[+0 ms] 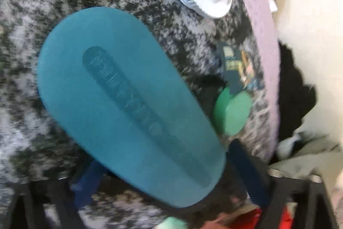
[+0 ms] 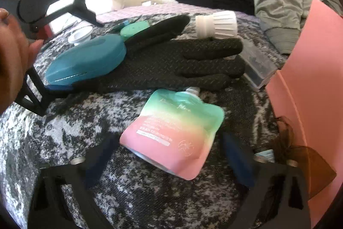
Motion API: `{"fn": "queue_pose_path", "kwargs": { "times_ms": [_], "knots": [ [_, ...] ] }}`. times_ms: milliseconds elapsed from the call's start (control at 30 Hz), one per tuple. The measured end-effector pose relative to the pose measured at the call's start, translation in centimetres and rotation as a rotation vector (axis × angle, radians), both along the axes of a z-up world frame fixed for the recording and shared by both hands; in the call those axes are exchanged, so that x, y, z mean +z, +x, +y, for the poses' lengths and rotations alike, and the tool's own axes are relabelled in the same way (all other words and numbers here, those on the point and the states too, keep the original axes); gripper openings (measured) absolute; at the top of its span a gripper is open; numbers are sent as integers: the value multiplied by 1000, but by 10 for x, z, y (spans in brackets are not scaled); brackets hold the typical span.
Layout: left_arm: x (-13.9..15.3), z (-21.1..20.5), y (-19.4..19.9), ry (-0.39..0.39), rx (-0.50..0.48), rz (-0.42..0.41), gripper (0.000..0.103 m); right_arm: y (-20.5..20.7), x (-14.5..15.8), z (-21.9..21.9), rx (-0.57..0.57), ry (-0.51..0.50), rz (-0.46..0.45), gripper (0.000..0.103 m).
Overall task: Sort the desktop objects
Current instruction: 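Grasp the pink-green pouch with the right tool while the left grasps the teal glasses case, then carry the pouch and teal case into the pink box and release both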
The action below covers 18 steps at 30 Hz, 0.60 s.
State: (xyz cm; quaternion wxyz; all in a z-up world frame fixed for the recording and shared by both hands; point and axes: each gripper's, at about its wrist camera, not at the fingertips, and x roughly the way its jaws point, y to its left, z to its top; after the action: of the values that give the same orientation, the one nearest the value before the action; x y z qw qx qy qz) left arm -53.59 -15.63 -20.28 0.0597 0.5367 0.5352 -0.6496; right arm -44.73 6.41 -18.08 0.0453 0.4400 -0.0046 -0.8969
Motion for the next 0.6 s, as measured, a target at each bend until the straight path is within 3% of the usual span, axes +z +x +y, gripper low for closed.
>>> {"fn": "queue_pose_path", "kwargs": {
  "times_ms": [167,333,467,600],
  "knots": [
    [2,-20,35,87,1,43,59,18,8,0,20,-11,4,68],
    [26,-52,105,-31,-2,31,48,63,25,10,42,-88,-12,62],
    [32,-75,172,-52,-39,27,46,114,38,11,81,-100,-5,62],
    [47,-92,225,-75,-86,34,35,160,56,10,129,-105,18,62]
  ]
}}
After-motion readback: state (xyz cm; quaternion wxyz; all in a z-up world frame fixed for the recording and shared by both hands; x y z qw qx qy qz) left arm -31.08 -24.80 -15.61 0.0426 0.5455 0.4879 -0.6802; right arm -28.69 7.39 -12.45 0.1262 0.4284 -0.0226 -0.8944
